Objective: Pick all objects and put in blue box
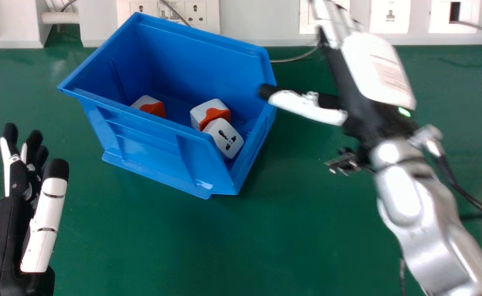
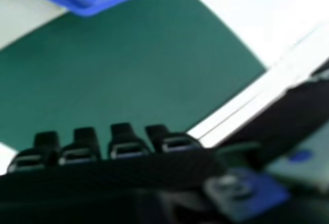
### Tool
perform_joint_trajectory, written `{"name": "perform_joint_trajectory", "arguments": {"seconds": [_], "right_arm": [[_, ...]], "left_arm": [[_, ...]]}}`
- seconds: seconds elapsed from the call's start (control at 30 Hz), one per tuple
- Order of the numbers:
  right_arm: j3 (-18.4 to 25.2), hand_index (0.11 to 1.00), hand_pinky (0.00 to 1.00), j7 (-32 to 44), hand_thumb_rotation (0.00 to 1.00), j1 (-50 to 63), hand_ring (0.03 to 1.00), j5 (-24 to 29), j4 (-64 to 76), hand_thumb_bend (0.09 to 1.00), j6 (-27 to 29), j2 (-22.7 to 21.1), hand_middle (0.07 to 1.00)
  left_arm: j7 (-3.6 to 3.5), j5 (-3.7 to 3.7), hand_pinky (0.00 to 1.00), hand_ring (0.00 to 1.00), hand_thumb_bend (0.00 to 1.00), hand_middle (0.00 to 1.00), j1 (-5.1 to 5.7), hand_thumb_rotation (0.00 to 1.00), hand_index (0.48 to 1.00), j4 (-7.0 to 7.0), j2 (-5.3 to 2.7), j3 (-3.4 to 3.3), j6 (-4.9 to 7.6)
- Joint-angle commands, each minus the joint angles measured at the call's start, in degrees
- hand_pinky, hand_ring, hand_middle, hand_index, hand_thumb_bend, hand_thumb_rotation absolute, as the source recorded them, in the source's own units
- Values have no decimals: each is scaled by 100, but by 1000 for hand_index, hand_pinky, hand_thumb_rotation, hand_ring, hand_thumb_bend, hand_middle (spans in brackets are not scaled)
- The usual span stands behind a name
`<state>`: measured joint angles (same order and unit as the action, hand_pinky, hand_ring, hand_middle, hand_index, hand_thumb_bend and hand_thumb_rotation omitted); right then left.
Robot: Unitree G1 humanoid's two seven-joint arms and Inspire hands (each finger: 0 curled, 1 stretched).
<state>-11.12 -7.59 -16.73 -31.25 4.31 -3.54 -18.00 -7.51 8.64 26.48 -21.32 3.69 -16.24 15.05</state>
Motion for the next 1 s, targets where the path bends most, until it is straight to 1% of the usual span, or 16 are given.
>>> {"name": "perform_joint_trajectory", "arguments": {"seconds": [0.0, 0.07, 0.13, 0.2, 0.23, 0.27, 0.33, 0.4, 0.53, 0.63, 0.73, 0.77, 0.8, 0.9, 0.93, 0.97], "right_arm": [[464, 1000, 959, 193, 906, 550, 1000, 727, 452, 630, 422, 4, 1000], [747, 1000, 955, 351, 897, 1027, 1000, 1234, 578, 618, 645, -1, 1000], [937, 1000, 948, 456, 890, 1411, 1000, 1579, 571, 596, 777, 39, 1000], [1038, 1000, 948, 475, 890, 1659, 1000, 1766, 450, 596, 946, 80, 1000], [1075, 1000, 957, 462, 904, 1748, 1000, 1851, 358, 576, 1063, 125, 1000], [1111, 1000, 966, 407, 923, 1854, 1000, 1952, 200, 571, 1236, 216, 1000], [1173, 1000, 973, 298, 939, 2058, 1000, 2146, -120, 575, 1574, 440, 1000], [1211, 1000, 986, 262, 969, 2184, 1000, 2252, -341, 611, 1773, 594, 1000], [1276, 1000, 996, 275, 990, 2316, 1000, 2371, -582, 627, 1958, 766, 1000], [1324, 1000, 997, 246, 992, 2341, 1000, 2366, -812, 625, 2156, 813, 1000], [1380, 1000, 998, 310, 995, 2326, 1000, 2429, -1028, 612, 2318, 827, 1000], [1392, 1000, 998, 333, 995, 2315, 1000, 2455, -1071, 612, 2333, 830, 1000], [1406, 1000, 999, 359, 996, 2295, 1000, 2492, -1103, 609, 2330, 839, 1000], [1444, 1000, 999, 442, 998, 2232, 1000, 2617, -1176, 586, 2323, 869, 1000], [1457, 1000, 999, 437, 998, 2205, 1000, 2621, -1211, 586, 2342, 881, 1000], [1469, 1000, 1000, 423, 999, 2163, 1000, 2624, -1249, 574, 2352, 898, 1000]], "left_arm": [[-27, 96, 1000, 1000, 517, 1000, -33, 818, 1000, 1, 10, -24, 150], [-58, 182, 1000, 1000, 508, 1000, -64, 822, 1000, 53, 15, -30, 193], [-51, 225, 1000, 1000, 501, 1000, -96, 819, 1000, 77, 11, -38, 199], [-54, 257, 1000, 1000, 501, 1000, -126, 819, 1000, 112, 12, -50, 217], [-66, 296, 1000, 1000, 493, 1000, -142, 814, 1000, 131, 9, -56, 234], [-68, 302, 1000, 1000, 487, 1000, -148, 810, 1000, 136, 16, -63, 243], [-51, 253, 1000, 1000, 480, 1000, -161, 804, 1000, 156, 28, -74, 284], [-53, 238, 1000, 1000, 480, 1000, -175, 803, 1000, 191, 41, -84, 322], [-66, 273, 1000, 1000, 483, 1000, -212, 801, 1000, 241, 59, -103, 341], [-85, 304, 1000, 1000, 485, 1000, -270, 801, 1000, 287, 87, -124, 322], [-76, 218, 1000, 1000, 500, 1000, -323, 795, 1000, 332, 128, -136, 330], [-71, 214, 1000, 1000, 500, 1000, -359, 795, 1000, 356, 130, -137, 325], [-48, 212, 1000, 1000, 504, 1000, -404, 799, 1000, 375, 122, -133, 302], [75, 108, 1000, 1000, 502, 1000, -532, 804, 1000, 443, 84, -110, 307], [101, 74, 1000, 1000, 502, 1000, -573, 804, 1000, 471, 88, -103, 317], [107, 48, 1000, 1000, 507, 1000, -627, 810, 1000, 512, 100, -97, 346]]}}
